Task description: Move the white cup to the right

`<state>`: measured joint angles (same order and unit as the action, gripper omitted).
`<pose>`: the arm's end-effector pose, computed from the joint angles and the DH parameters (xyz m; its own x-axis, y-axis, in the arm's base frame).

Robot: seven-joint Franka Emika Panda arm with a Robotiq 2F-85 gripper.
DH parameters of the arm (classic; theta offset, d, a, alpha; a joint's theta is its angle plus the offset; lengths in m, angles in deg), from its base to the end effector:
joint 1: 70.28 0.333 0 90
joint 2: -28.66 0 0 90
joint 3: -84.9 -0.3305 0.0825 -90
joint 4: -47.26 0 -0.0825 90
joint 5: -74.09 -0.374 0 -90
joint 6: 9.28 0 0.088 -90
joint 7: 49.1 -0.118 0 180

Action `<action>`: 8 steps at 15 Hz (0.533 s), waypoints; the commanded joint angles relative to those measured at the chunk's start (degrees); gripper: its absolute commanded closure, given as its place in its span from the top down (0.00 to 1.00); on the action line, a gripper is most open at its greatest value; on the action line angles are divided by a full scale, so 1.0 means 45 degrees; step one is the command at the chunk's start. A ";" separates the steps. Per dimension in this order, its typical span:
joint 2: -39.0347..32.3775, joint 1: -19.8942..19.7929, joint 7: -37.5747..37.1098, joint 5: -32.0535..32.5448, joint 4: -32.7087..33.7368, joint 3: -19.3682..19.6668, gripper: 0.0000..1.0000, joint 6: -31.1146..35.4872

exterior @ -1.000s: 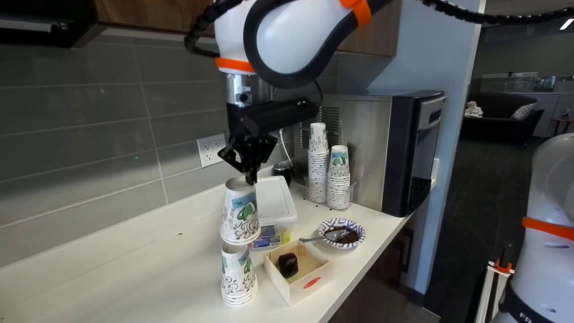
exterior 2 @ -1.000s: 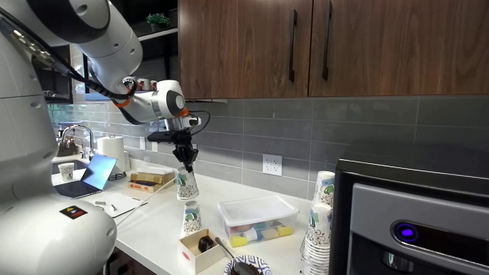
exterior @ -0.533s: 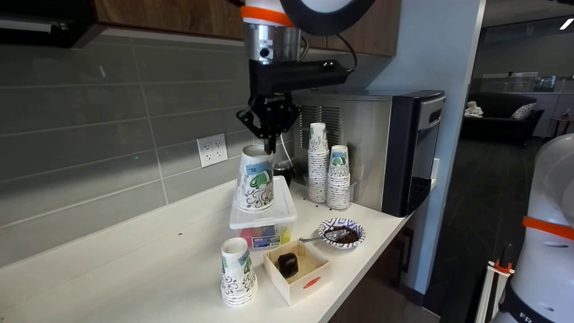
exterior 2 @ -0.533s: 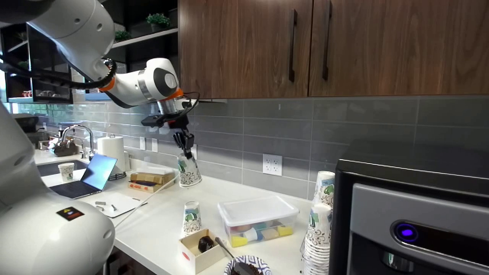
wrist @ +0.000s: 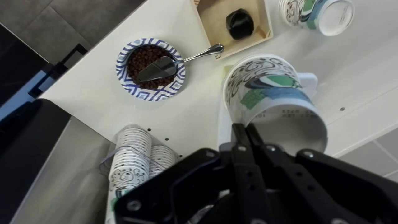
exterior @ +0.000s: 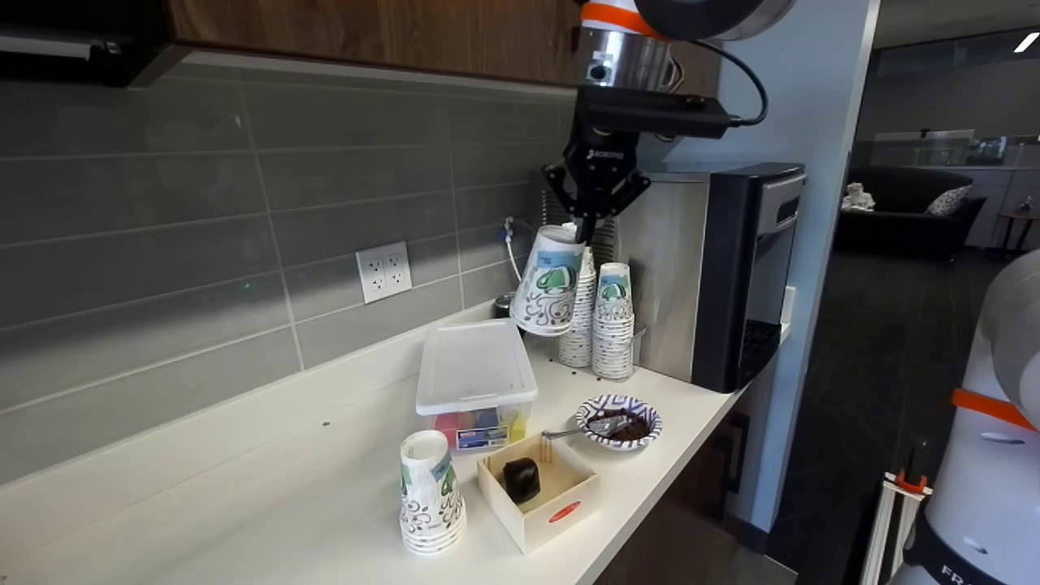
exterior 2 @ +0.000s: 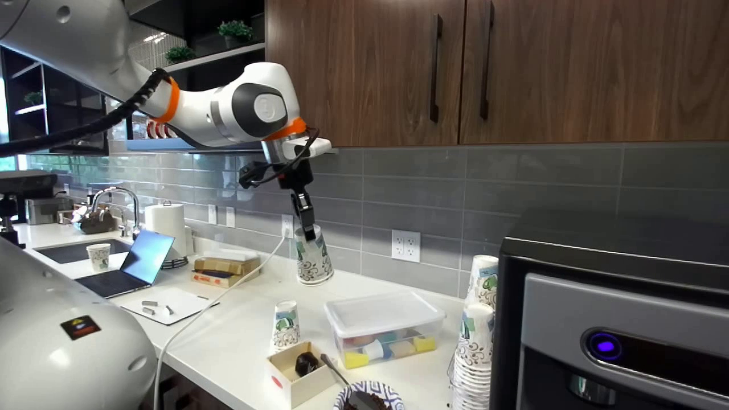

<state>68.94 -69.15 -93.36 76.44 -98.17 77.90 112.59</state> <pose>0.3470 0.0529 0.5310 0.7644 -0.5789 0.2838 -0.5733 -0.8117 -0.1116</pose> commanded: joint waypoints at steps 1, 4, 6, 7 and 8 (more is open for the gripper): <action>0.0874 -0.1237 -0.0237 -0.0781 -0.0418 0.0632 0.01 0.0193; 0.0412 -0.2323 -0.0789 -0.1087 0.0043 0.0895 0.01 0.0555; 0.0054 -0.2921 -0.1164 -0.1091 0.0454 0.0994 0.01 0.0675; -0.0237 -0.3234 -0.1253 -0.0964 0.0759 0.1070 0.01 0.0658; -0.0430 -0.3461 -0.1372 -0.0905 0.0990 0.1118 0.01 0.0654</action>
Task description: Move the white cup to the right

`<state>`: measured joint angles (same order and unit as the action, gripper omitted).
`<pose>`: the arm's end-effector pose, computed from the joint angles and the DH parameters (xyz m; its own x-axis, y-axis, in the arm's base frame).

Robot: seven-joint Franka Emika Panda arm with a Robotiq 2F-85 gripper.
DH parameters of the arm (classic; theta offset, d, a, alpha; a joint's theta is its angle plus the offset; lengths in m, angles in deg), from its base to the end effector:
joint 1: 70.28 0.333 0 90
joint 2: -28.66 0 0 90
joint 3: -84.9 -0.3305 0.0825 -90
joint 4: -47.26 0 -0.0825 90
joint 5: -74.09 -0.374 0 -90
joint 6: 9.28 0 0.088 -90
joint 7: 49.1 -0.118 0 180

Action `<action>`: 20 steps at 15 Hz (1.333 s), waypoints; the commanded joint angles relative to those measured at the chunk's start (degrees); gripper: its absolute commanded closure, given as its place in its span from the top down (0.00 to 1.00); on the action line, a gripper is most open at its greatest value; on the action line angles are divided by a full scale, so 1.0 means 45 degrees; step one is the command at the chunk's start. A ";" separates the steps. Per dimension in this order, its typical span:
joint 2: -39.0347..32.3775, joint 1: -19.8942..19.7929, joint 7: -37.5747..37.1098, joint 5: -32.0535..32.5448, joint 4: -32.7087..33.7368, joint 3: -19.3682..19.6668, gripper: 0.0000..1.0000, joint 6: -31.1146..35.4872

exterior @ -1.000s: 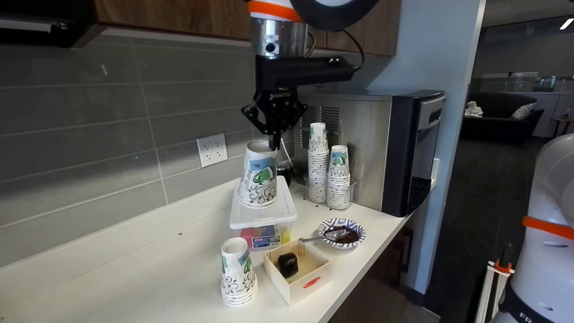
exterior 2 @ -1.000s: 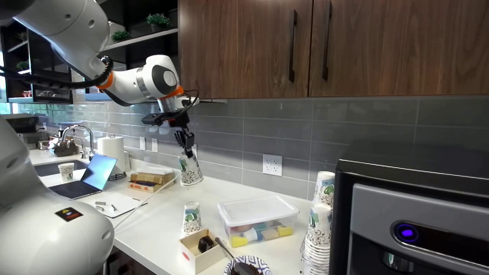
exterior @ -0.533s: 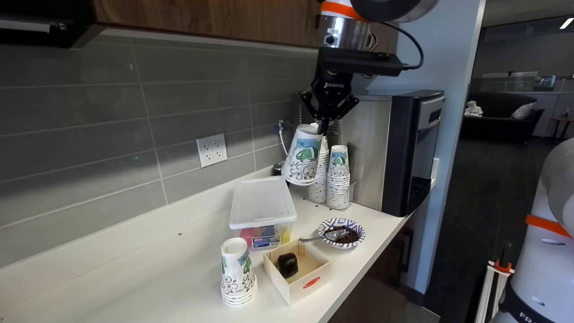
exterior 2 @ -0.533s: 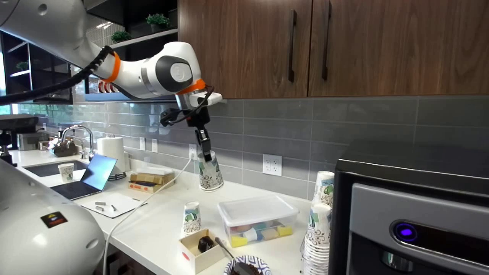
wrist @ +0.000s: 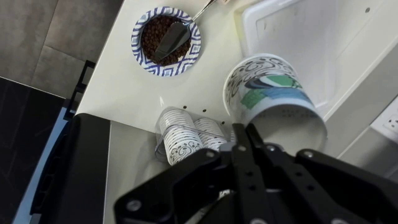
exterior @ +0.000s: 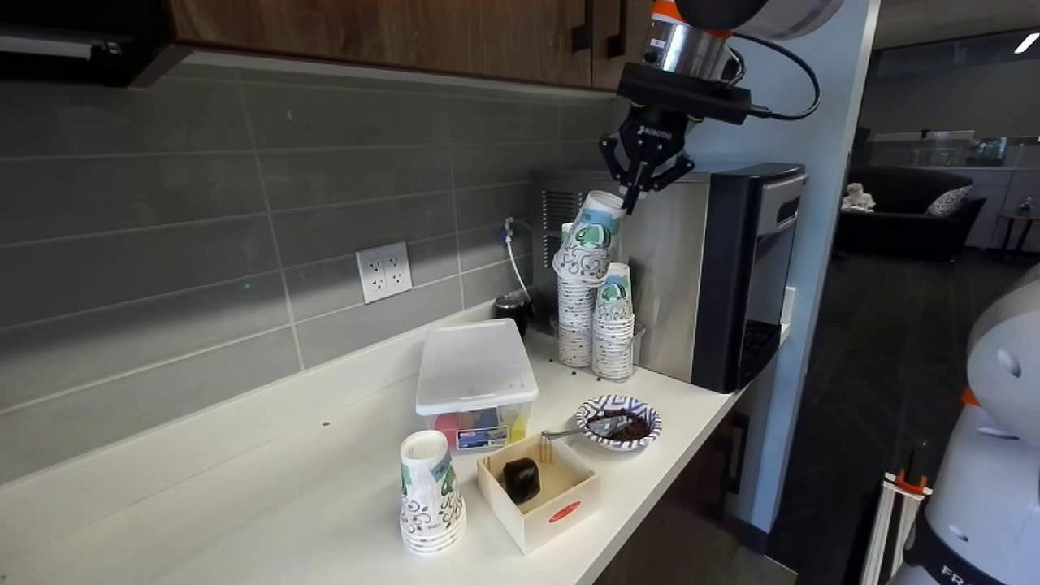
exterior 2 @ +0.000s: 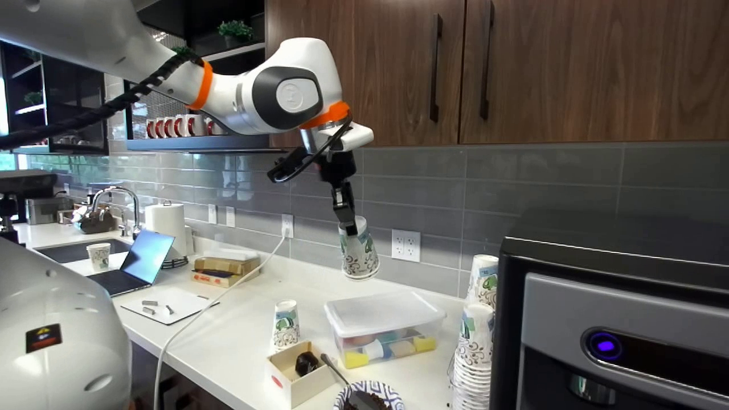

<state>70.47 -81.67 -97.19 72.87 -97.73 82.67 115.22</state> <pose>0.3452 -0.0524 0.5512 0.4838 -0.8397 0.2465 -0.7991 -0.5387 -0.2669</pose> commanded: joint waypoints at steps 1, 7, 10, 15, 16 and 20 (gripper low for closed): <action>-0.1122 -0.0883 -0.0466 -0.0051 0.1292 0.0195 0.01 -0.0003; -0.3521 -0.1374 -0.0154 -0.0033 0.3857 0.1034 0.01 -0.0455; -0.4771 -0.1346 -0.0245 -0.0103 0.5199 0.1436 0.01 -0.1057; -0.6348 -0.1205 -0.0208 -0.0268 0.6867 0.2140 0.01 -0.2401; -0.6597 -0.1210 -0.0240 -0.0258 0.7131 0.2263 0.01 -0.2601; -0.7371 -0.1236 -0.0386 -0.0183 0.7947 0.2685 0.01 -0.3324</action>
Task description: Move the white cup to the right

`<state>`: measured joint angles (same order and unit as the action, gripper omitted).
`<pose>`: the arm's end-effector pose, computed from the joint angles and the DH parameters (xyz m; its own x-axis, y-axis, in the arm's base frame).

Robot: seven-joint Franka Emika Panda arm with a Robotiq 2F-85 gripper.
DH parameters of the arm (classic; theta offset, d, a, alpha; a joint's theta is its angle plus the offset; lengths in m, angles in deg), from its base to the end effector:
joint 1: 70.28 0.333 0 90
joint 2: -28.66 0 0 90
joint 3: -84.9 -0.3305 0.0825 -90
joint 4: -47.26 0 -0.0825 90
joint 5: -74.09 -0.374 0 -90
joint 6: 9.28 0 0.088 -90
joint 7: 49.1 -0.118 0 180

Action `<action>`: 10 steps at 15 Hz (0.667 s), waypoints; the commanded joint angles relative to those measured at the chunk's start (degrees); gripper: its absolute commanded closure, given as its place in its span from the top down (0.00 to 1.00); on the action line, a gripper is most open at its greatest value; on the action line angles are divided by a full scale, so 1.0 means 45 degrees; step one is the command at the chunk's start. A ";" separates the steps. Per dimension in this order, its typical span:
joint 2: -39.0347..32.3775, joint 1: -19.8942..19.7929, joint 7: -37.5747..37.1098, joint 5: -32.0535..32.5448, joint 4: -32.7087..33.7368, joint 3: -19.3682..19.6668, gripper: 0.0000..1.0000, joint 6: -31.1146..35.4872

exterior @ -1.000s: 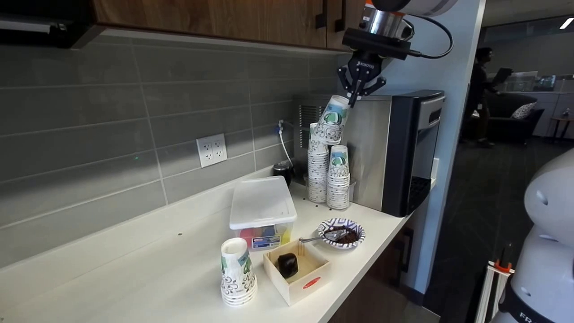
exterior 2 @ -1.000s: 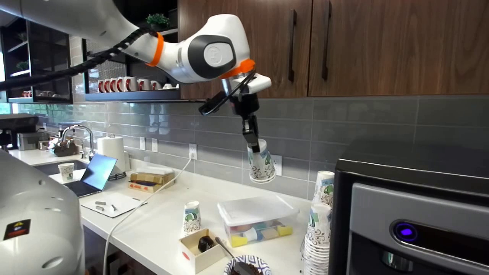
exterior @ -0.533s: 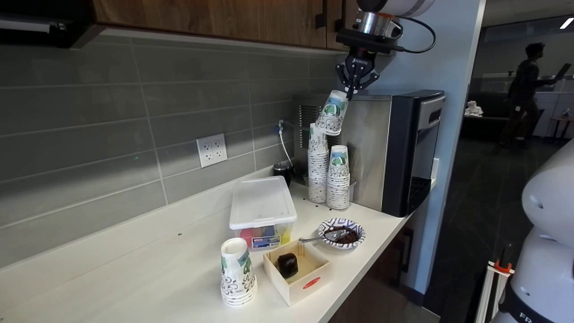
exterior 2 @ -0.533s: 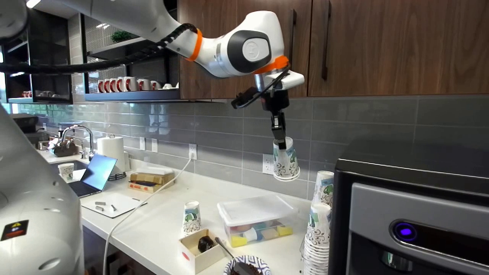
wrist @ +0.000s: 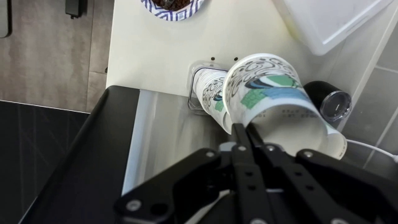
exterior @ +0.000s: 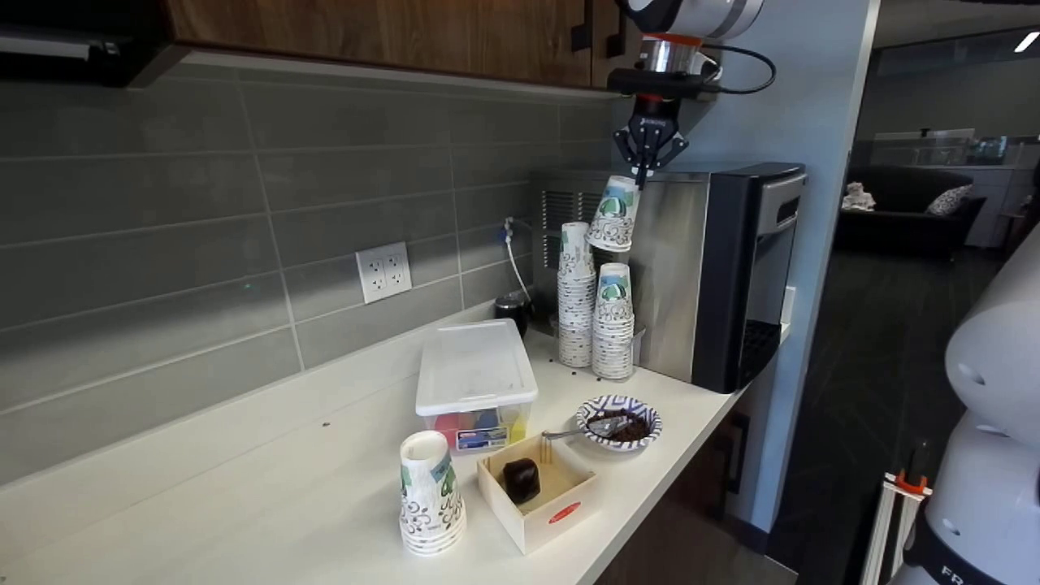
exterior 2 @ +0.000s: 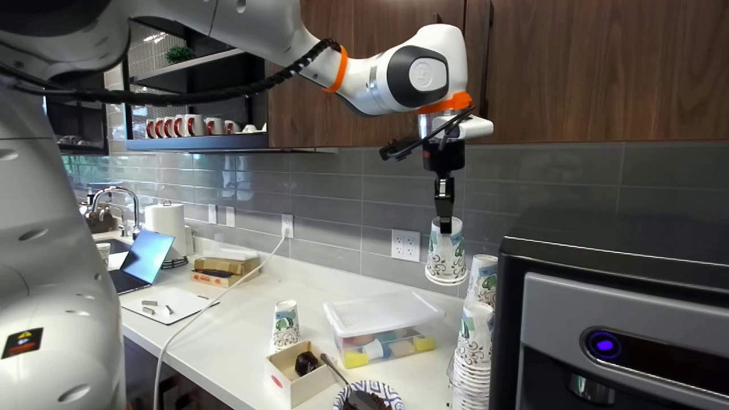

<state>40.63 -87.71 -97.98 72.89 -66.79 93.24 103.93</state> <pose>0.4528 -0.2232 0.5759 0.2502 -0.9642 0.0872 -0.9487 -0.2622 -0.1768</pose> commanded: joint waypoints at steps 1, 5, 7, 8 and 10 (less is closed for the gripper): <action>-0.0952 0.0103 -0.0288 -0.0125 0.1245 0.0412 0.01 -0.0887; -0.1716 0.0184 -0.1104 0.0435 0.1808 0.0472 0.01 -0.1100; -0.2017 0.0269 -0.1547 0.0732 0.1963 0.0458 0.01 -0.1130; -0.2168 0.0323 -0.1839 0.0938 0.2046 0.0455 0.01 -0.1133; -0.2381 0.0441 -0.2311 0.1273 0.2117 0.0470 0.01 -0.1038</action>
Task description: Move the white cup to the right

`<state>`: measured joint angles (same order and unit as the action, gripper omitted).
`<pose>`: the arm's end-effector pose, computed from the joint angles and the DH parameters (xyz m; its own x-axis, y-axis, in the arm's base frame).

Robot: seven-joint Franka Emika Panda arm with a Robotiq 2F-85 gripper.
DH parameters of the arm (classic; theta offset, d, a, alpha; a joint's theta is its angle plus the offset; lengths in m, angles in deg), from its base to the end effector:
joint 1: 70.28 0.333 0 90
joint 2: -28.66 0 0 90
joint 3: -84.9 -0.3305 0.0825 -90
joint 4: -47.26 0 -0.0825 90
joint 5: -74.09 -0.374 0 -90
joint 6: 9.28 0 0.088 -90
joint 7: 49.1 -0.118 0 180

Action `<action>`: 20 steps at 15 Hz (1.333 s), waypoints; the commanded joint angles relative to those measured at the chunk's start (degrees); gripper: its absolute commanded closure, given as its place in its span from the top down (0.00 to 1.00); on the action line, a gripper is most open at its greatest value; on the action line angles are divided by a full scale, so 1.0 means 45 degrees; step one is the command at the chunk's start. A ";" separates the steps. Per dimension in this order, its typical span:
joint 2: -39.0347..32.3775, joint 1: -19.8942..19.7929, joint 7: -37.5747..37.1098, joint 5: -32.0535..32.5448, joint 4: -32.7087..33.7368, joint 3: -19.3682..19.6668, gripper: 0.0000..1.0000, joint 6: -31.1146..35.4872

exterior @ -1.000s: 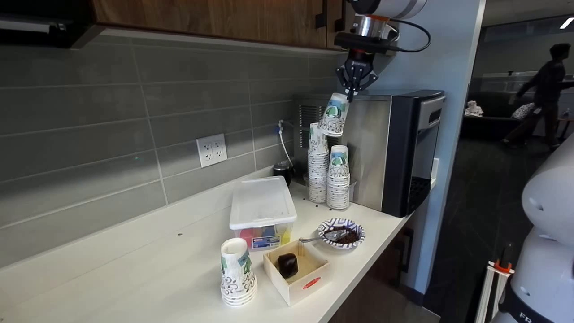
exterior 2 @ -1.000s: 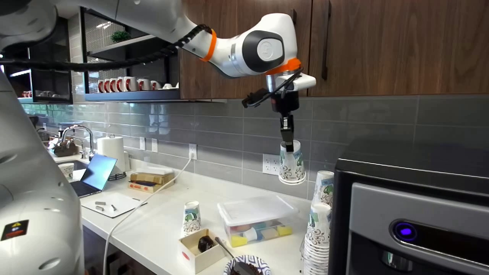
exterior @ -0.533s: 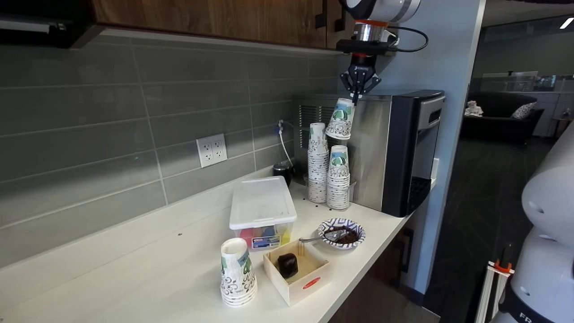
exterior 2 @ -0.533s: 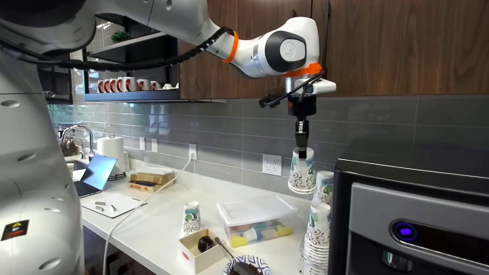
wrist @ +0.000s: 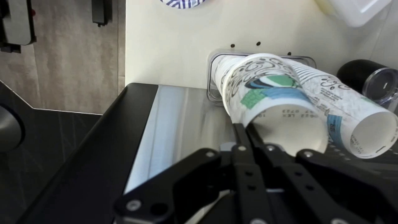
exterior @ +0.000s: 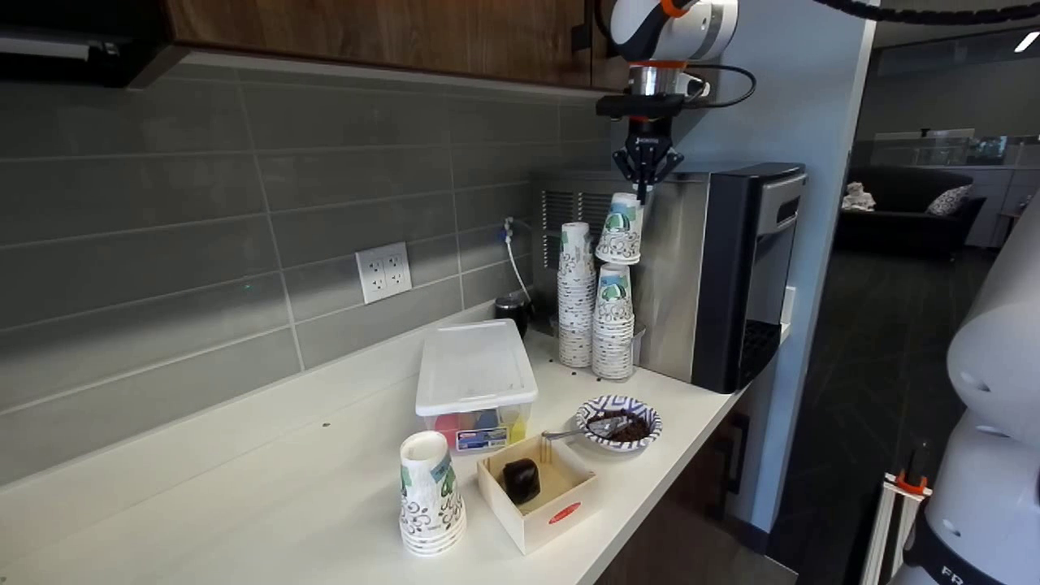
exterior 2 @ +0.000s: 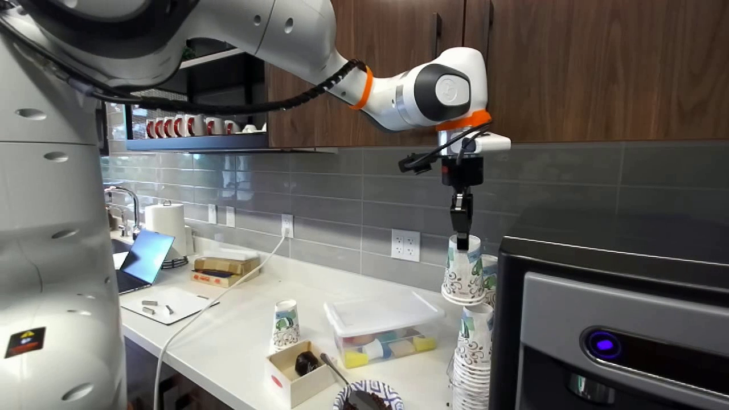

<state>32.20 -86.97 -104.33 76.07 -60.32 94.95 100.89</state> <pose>0.4846 -0.2497 0.5488 0.1462 -0.9861 0.0790 -0.9856 -0.1520 -0.0739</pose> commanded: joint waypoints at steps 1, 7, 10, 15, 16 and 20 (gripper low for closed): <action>-0.0571 0.0334 -0.1142 0.0757 0.0728 0.0100 0.01 -0.0416; -0.0851 0.0475 -0.1971 0.1270 0.0859 0.0172 0.01 -0.0149; -0.1024 0.0497 -0.2047 0.1290 0.0954 0.0170 0.01 0.0117; -0.1490 0.0581 -0.1929 0.1100 0.1218 0.0179 0.01 0.0380; -0.1584 0.0588 -0.1857 0.1003 0.1267 0.0188 0.01 0.0414; -0.1791 0.0633 -0.1847 0.0912 0.1431 0.0222 0.01 0.0411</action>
<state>26.48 -85.41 -112.11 80.79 -56.60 95.12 102.66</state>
